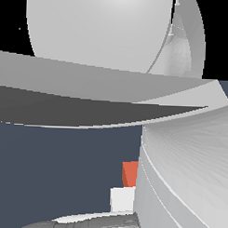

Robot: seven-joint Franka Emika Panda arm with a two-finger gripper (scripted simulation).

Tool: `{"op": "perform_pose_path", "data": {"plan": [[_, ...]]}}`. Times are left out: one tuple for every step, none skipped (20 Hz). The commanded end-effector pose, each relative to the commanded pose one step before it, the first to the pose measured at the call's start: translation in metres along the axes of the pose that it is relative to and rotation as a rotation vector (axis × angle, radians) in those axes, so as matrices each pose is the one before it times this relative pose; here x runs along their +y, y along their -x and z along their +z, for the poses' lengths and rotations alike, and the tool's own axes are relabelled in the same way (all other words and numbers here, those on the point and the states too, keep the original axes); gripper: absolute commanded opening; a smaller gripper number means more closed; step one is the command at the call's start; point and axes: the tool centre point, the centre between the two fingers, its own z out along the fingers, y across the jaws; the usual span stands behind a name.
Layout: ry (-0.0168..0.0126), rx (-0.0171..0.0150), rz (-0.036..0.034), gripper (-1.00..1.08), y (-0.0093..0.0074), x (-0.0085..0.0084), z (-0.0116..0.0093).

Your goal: Insert the peg into the horizontal hole in a box.

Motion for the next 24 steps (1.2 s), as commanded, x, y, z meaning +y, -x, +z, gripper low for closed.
{"op": "perform_pose_path", "data": {"plan": [[0.00123, -0.00062, -0.00004, -1.00, 0.00032, 0.00064, -0.00053], [0.00000, 0.00000, 0.00000, -1.00, 0.00000, 0.00000, 0.00000], [0.00000, 0.00000, 0.00000, -1.00, 0.00000, 0.00000, 0.00000], [0.00000, 0.00000, 0.00000, -1.00, 0.00000, 0.00000, 0.00000], [0.00000, 0.00000, 0.00000, -1.00, 0.00000, 0.00000, 0.00000], [0.00000, 0.00000, 0.00000, -1.00, 0.00000, 0.00000, 0.00000], [0.00000, 0.00000, 0.00000, -1.00, 0.00000, 0.00000, 0.00000], [0.00000, 0.00000, 0.00000, -1.00, 0.00000, 0.00000, 0.00000], [0.00000, 0.00000, 0.00000, -1.00, 0.00000, 0.00000, 0.00000], [-0.00059, 0.00033, -0.00014, -1.00, -0.00029, -0.00016, 0.00031], [0.00000, 0.00000, 0.00000, -1.00, -0.00021, 0.00000, -0.00006], [0.00000, 0.00000, 0.00000, -1.00, -0.00064, 0.00001, -0.00019], [-0.00008, 0.00005, 0.00068, -1.00, -0.00063, -0.00021, -0.00025], [0.00000, 0.00000, 0.00069, -1.00, -0.00107, -0.00021, -0.00045], [0.00000, 0.00000, 0.00069, -1.00, -0.00151, -0.00021, -0.00059], [0.00001, 0.00000, 0.00098, -1.00, -0.00179, -0.00030, -0.00073], [0.00001, 0.00000, 0.00109, -1.00, -0.00219, -0.00033, -0.00087], [0.00001, 0.00000, 0.00129, -1.00, -0.00256, -0.00039, -0.00102], [0.00001, 0.00000, 0.00146, -1.00, -0.00296, -0.00044, -0.00117], [0.00001, 0.00000, 0.00176, -1.00, -0.00331, -0.00052, -0.00134], [0.00001, 0.00000, 0.00189, -1.00, -0.00380, -0.00056, -0.00151], [0.00001, 0.00000, 0.00218, -1.00, -0.00422, -0.00064, -0.00169], [0.00001, 0.00000, 0.00244, -1.00, -0.00470, -0.00071, -0.00189], [0.00002, 0.00000, 0.00267, -1.00, -0.00525, -0.00078, -0.00210]]}}
